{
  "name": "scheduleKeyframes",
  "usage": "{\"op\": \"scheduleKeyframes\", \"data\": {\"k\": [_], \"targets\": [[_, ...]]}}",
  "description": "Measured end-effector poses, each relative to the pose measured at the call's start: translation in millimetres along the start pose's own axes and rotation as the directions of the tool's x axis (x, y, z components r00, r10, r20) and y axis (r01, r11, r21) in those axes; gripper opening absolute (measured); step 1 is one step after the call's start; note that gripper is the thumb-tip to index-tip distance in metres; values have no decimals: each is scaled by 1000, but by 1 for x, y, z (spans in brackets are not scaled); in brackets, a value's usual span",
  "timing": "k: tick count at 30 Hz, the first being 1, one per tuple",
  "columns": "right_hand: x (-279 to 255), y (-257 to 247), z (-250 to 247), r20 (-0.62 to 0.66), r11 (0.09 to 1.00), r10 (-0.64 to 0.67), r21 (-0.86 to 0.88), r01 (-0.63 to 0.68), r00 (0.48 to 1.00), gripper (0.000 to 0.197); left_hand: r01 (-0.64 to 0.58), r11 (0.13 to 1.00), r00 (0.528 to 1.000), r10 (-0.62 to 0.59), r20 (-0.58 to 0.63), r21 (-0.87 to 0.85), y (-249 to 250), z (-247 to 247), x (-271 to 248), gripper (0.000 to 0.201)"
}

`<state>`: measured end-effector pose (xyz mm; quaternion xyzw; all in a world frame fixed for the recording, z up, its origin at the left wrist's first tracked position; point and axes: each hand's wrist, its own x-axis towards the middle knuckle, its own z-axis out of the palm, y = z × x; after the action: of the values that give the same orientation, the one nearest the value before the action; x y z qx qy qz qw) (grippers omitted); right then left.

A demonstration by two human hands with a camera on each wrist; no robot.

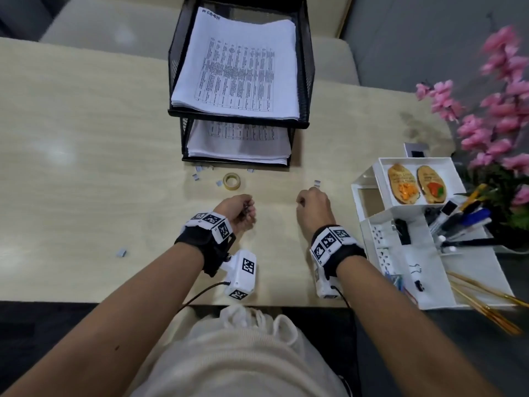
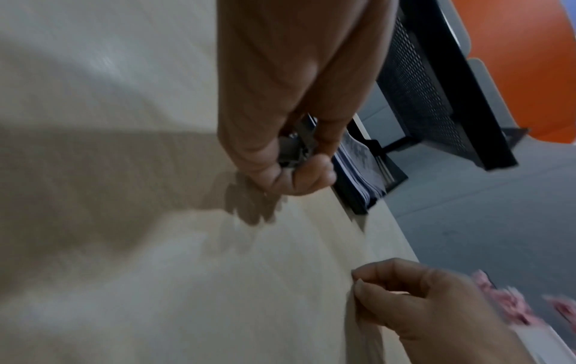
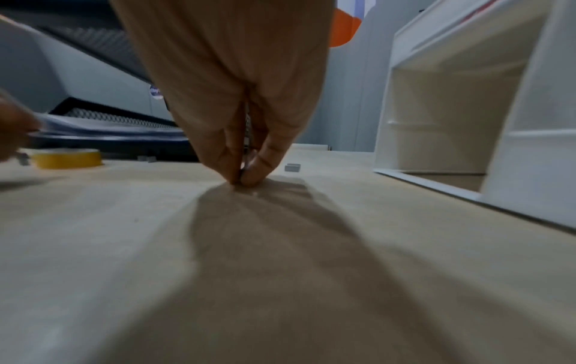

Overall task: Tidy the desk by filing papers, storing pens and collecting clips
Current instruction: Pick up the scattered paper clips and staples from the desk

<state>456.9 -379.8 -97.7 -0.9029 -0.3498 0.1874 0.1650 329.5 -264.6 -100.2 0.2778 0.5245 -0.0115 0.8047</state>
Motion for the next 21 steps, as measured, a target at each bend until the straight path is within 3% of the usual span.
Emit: {"op": "scheduleKeyframes", "data": {"k": [4,7,10,14,21], "targets": [[-38,30,-16,-54,967,174,199,-160,983,23,-19,989,999,12,44,149,-16,48,-3,37],[-63,65,-41,-157,873,354,409,-265,922,17,-45,955,994,14,107,294,-33,100,-7,37],[-87,97,-71,-251,845,443,439,-307,860,17,-84,917,978,1,208,390,-55,156,-14,32],[-103,125,-84,-295,862,456,381,-335,840,14,-130,867,963,-5,269,481,-86,211,-18,32],[-113,147,-83,-223,895,404,297,-332,887,19,-208,812,967,87,239,545,-115,246,-18,36]]}}
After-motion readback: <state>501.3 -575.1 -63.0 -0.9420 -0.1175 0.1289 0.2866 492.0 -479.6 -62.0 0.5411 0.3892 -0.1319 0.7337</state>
